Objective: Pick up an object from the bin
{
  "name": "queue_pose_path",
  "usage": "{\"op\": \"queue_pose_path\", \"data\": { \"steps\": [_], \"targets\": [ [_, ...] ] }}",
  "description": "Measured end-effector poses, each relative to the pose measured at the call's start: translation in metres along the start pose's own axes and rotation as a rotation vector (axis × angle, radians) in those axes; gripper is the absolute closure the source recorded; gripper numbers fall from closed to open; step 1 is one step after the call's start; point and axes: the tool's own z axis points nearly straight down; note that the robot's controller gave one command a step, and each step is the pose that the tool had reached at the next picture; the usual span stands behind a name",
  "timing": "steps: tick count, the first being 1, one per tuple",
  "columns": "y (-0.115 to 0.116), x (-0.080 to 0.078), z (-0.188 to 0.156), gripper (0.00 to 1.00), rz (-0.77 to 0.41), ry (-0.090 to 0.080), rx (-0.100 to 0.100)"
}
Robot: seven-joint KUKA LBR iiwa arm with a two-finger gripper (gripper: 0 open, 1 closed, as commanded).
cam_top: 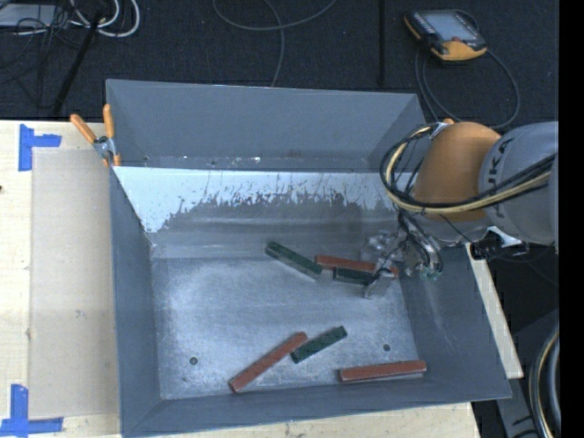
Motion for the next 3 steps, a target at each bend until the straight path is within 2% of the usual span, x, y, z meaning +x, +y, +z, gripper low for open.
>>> {"op": "queue_pose_path", "data": {
  "steps": [1,2,3],
  "targets": [
    [0.01,0.014,-0.059,1.0,-0.012,0.005,0.0],
    [0.019,0.021,-0.117,1.0,-0.017,-0.001,-0.001],
    [0.004,0.002,-0.089,1.0,-0.06,-0.004,0.0]
  ]
}}
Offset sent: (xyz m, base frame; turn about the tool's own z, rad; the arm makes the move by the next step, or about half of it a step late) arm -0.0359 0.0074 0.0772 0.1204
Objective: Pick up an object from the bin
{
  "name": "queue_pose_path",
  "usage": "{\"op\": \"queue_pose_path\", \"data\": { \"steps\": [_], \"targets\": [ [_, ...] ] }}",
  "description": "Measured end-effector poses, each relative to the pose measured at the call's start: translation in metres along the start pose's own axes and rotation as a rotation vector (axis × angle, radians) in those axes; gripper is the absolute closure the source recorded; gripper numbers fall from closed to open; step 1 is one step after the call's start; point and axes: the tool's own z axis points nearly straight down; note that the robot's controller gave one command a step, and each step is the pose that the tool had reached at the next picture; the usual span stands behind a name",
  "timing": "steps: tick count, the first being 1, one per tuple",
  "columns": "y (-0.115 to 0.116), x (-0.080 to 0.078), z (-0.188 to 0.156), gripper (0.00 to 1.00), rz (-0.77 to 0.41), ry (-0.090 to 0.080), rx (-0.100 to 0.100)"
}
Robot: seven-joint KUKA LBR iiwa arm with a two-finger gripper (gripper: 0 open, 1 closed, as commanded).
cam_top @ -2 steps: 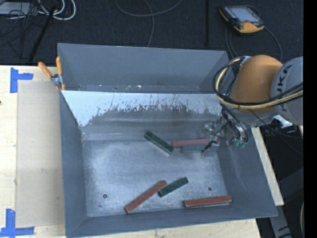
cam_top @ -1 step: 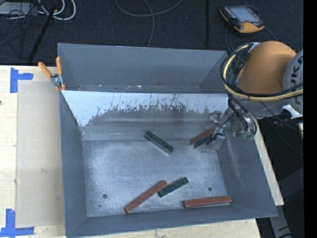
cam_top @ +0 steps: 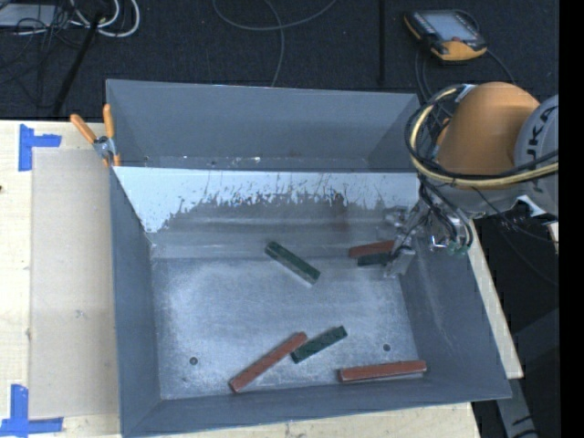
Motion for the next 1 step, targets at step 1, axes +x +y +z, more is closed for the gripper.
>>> {"op": "queue_pose_path", "data": {
  "steps": [1],
  "targets": [
    [-0.0255,0.0149,-0.0416,1.0,0.029,0.01,-0.001]
  ]
}}
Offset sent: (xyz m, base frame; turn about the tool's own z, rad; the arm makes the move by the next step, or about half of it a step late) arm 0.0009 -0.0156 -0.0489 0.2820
